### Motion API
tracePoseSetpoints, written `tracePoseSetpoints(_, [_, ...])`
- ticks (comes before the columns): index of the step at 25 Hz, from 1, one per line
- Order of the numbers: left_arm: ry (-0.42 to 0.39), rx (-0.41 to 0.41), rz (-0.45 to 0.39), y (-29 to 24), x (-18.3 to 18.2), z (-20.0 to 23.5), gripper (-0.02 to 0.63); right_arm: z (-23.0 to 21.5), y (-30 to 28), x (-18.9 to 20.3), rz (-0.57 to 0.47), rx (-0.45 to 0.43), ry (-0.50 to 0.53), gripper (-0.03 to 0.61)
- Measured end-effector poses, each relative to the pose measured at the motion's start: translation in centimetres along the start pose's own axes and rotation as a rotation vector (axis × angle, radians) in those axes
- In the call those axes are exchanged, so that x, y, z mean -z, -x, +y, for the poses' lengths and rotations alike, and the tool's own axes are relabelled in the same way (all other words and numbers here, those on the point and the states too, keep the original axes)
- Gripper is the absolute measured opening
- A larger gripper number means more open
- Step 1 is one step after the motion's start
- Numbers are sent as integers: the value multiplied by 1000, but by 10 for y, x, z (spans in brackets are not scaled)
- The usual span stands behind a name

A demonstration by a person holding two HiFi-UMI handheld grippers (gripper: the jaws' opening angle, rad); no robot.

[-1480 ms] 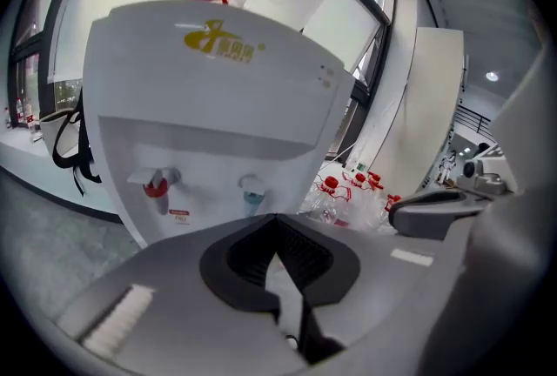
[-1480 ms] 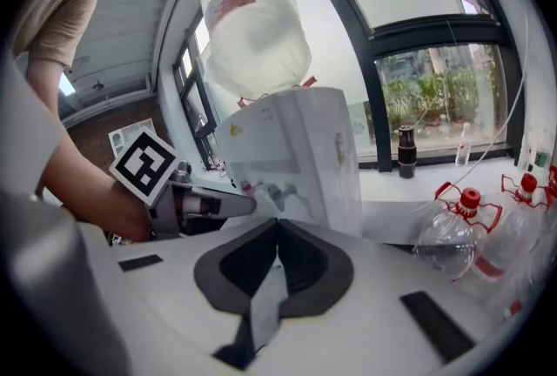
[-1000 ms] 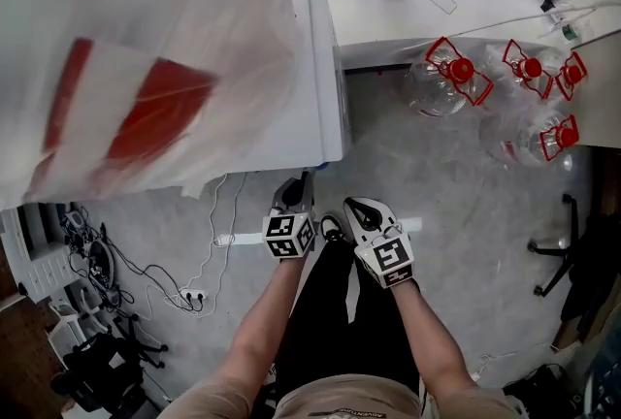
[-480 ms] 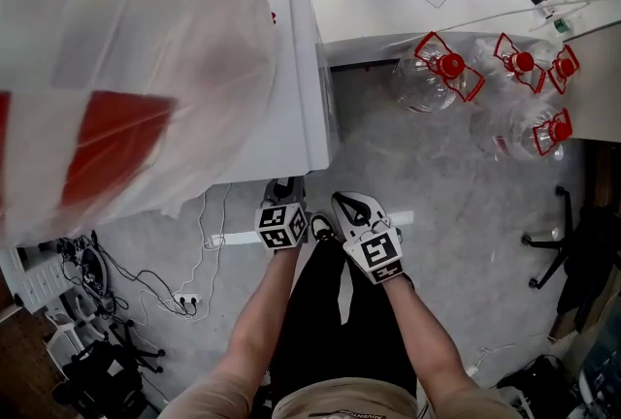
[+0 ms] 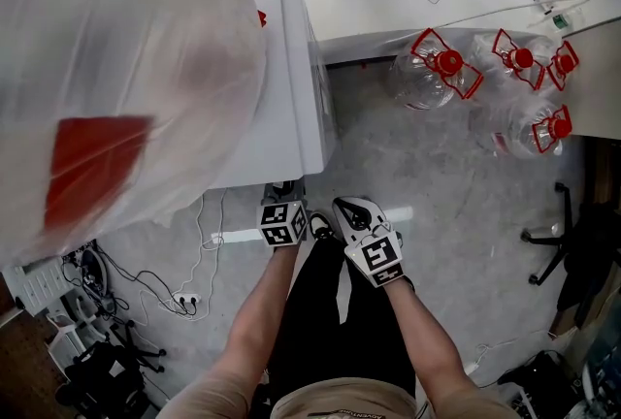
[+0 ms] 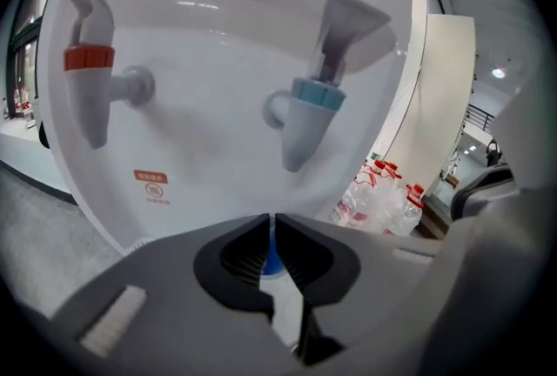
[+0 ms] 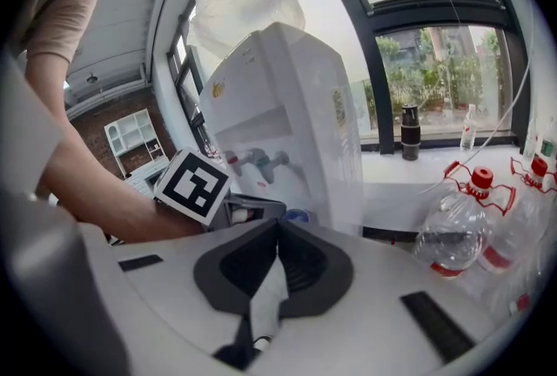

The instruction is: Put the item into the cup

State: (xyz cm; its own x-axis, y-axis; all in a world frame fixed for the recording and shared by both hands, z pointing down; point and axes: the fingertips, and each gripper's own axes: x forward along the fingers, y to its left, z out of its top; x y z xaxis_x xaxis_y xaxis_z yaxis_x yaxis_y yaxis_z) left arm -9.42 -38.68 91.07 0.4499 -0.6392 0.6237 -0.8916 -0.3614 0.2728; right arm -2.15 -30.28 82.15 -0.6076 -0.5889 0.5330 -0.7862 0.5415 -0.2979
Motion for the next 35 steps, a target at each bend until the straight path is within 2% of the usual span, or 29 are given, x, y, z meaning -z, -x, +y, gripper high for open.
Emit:
tracePoseSetpoints(5, [11, -4, 4, 6, 5, 2, 9, 5, 1, 6, 13, -3, 2, 12])
tracePoseSetpoints(10, [29, -30, 12, 21, 8, 1, 9, 7, 8, -7, -8, 0, 24, 12])
tracePoseSetpoints(15, [0, 12, 78, 55, 19, -21, 9, 13, 26, -33, -23, 9, 50, 11])
tracePoseSetpoints(18, [-51, 48, 112, 96, 18, -38, 9, 26, 49, -58, -28, 8, 79, 12])
tracePoseSetpoints(23, [-135, 98, 101, 162, -20, -63, 9, 44, 93, -112, -62, 31, 120, 12])
tracePoseSetpoints(26, [-170, 98, 54, 189, -59, -67, 9, 50, 111, -146, -100, 45, 152, 11])
tracePoseSetpoints(30, [-190, 93, -48, 225, -102, -86, 9, 58, 142, -171, -129, 58, 191, 12])
tracePoseSetpoints(35, [-184, 93, -227, 268, -179, -102, 9, 62, 171, -228, -218, 76, 212, 11])
